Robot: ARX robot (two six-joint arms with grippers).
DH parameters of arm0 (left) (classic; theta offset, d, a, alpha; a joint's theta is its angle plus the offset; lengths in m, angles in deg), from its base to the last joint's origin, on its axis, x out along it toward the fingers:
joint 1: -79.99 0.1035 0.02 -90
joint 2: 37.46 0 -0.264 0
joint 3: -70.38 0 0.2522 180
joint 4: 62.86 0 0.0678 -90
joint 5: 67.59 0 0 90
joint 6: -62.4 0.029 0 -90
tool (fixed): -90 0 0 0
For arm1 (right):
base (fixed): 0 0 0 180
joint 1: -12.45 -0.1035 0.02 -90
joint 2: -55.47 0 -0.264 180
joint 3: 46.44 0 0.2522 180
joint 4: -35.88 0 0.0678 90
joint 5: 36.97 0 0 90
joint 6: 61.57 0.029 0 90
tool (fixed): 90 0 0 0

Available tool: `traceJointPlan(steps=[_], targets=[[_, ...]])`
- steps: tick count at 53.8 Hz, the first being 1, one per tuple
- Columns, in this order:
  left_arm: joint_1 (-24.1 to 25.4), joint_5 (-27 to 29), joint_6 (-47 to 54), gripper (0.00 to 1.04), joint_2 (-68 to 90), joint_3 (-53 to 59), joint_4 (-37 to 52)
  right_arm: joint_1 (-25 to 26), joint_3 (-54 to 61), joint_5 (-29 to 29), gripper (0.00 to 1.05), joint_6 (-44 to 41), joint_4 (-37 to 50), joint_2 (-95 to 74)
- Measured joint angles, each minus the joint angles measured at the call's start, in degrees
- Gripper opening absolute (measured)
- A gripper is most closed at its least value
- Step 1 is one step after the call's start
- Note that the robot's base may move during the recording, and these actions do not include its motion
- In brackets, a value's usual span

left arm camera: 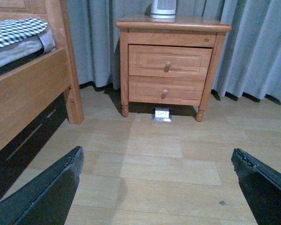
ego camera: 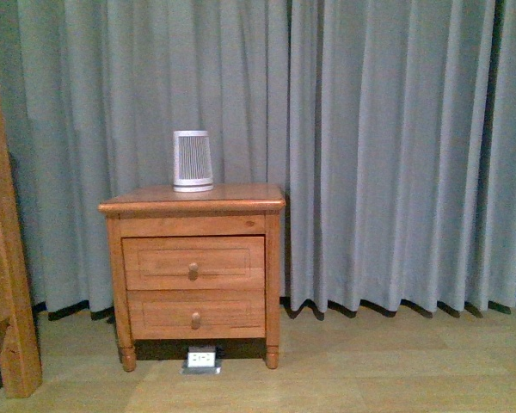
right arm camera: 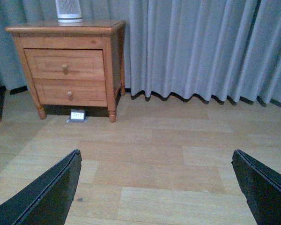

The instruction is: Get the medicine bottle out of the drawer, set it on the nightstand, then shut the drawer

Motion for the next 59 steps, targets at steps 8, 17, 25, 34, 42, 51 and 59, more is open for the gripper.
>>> traceJointPlan(steps=[8, 17, 25, 34, 42, 51, 59], targets=[[0.0, 0.0, 0.0, 0.98, 0.0, 0.0, 0.0, 0.0, 0.0, 0.0, 0.98, 0.0, 0.0, 0.0], [0.0, 0.0, 0.0, 0.98, 0.0, 0.0, 0.0, 0.0, 0.0, 0.0, 0.98, 0.0, 0.0, 0.0], [0.0, 0.0, 0.0, 0.98, 0.0, 0.0, 0.0, 0.0, 0.0, 0.0, 0.98, 0.0, 0.0, 0.0], [0.0, 0.0, 0.0, 0.98, 0.0, 0.0, 0.0, 0.0, 0.0, 0.0, 0.98, 0.0, 0.0, 0.0], [0.0, 0.0, 0.0, 0.98, 0.0, 0.0, 0.0, 0.0, 0.0, 0.0, 0.98, 0.0, 0.0, 0.0], [0.0, 0.0, 0.0, 0.98, 0.0, 0.0, 0.0, 0.0, 0.0, 0.0, 0.98, 0.0, 0.0, 0.0], [0.0, 0.0, 0.0, 0.98, 0.0, 0.0, 0.0, 0.0, 0.0, 0.0, 0.98, 0.0, 0.0, 0.0]])
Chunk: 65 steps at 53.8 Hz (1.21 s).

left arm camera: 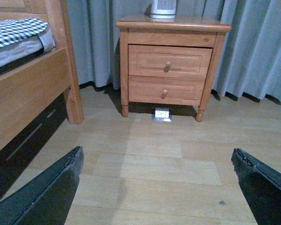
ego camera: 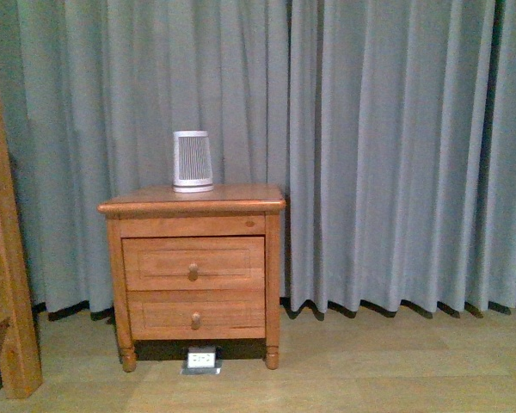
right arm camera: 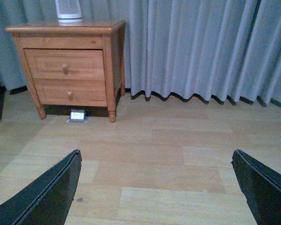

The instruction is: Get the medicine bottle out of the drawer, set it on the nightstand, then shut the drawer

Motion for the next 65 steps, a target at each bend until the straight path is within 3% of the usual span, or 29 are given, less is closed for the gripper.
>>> traceJointPlan(steps=[65], targets=[[0.0, 0.0, 0.0, 0.98, 0.0, 0.0, 0.0, 0.0, 0.0, 0.0, 0.98, 0.0, 0.0, 0.0]])
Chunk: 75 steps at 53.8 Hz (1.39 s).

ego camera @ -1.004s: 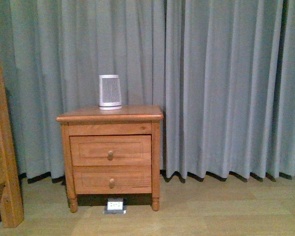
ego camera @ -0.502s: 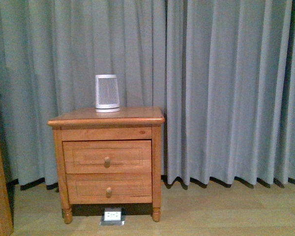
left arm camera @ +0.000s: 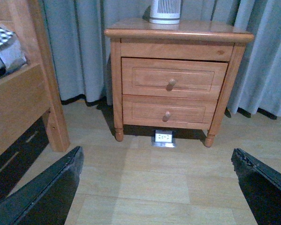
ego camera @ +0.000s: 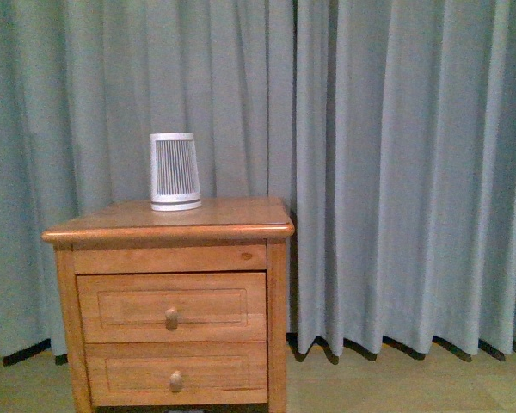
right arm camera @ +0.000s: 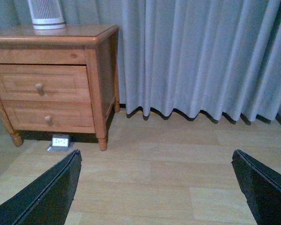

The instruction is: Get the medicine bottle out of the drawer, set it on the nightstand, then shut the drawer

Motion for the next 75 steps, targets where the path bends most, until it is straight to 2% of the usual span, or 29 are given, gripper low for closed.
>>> traceJointPlan(steps=[32, 37, 40, 48, 54, 60, 68, 75], targets=[[0.0, 0.0, 0.0, 0.98, 0.0, 0.0, 0.0, 0.0, 0.0, 0.0, 0.98, 0.0, 0.0, 0.0], [0.0, 2.2, -5.7, 0.98, 3.2, -1.4, -5.2, 0.0, 0.0, 0.0, 0.98, 0.0, 0.0, 0.0], [0.7, 1.5, -9.7, 0.98, 6.1, -1.4, -4.8, 0.0, 0.0, 0.0, 0.98, 0.0, 0.0, 0.0], [2.6, -0.6, -11.4, 0.98, 17.6, -1.4, 8.6, 0.0, 0.0, 0.0, 0.98, 0.0, 0.0, 0.0], [3.0, -1.5, -10.3, 0.98, 36.9, -2.5, 28.5, 0.0, 0.0, 0.0, 0.98, 0.0, 0.0, 0.0], [0.5, 0.0, -7.3, 0.98, 60.2, -8.5, 48.3, 0.0, 0.0, 0.0, 0.98, 0.0, 0.0, 0.0], [-4.1, 2.7, -5.3, 0.98, 85.9, -20.7, 60.3, 0.0, 0.0, 0.0, 0.98, 0.0, 0.0, 0.0], [-7.3, 4.2, -4.9, 0.98, 100.3, -30.2, 63.9, 0.0, 0.0, 0.0, 0.98, 0.0, 0.0, 0.0]])
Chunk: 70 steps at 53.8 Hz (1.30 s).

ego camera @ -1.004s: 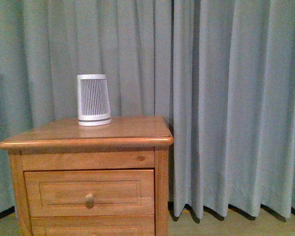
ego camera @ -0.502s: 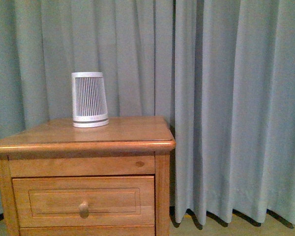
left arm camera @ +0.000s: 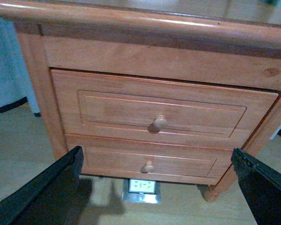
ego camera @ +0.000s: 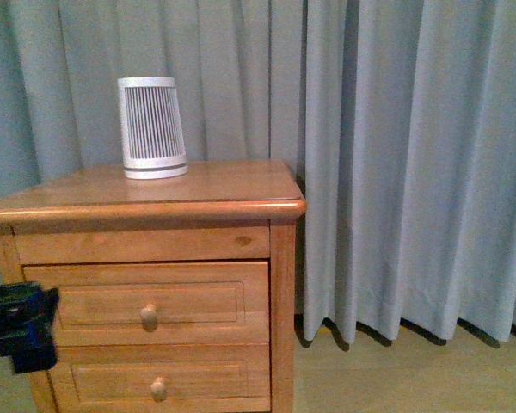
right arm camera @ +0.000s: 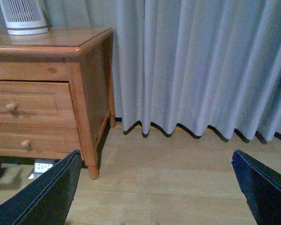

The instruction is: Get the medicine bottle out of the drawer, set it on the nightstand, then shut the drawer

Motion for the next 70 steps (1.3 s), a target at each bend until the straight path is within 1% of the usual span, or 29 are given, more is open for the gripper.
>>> traceJointPlan(steps=[6, 13, 31, 41, 53, 70], targets=[[-1.8, 0.3, 1.3, 0.98, 9.4, -7.0, 2.4, 0.0, 0.0, 0.0, 0.98, 0.0, 0.0, 0.0], [-2.7, 0.3, 2.6, 0.98, 18.0, -14.3, 2.5, 0.0, 0.0, 0.0, 0.98, 0.0, 0.0, 0.0], [-3.2, 0.6, 8.4, 0.98, 33.8, -33.0, -1.3, 0.0, 0.0, 0.0, 0.98, 0.0, 0.0, 0.0], [-3.2, 1.8, 9.4, 0.98, 38.8, -40.6, -4.5, 0.0, 0.0, 0.0, 0.98, 0.0, 0.0, 0.0], [-3.3, 1.7, 8.4, 0.98, 43.4, -48.3, -8.7, 0.0, 0.0, 0.0, 0.98, 0.0, 0.0, 0.0], [-2.8, 1.7, 7.1, 0.98, 48.1, -55.1, -12.5, 0.0, 0.0, 0.0, 0.98, 0.0, 0.0, 0.0]])
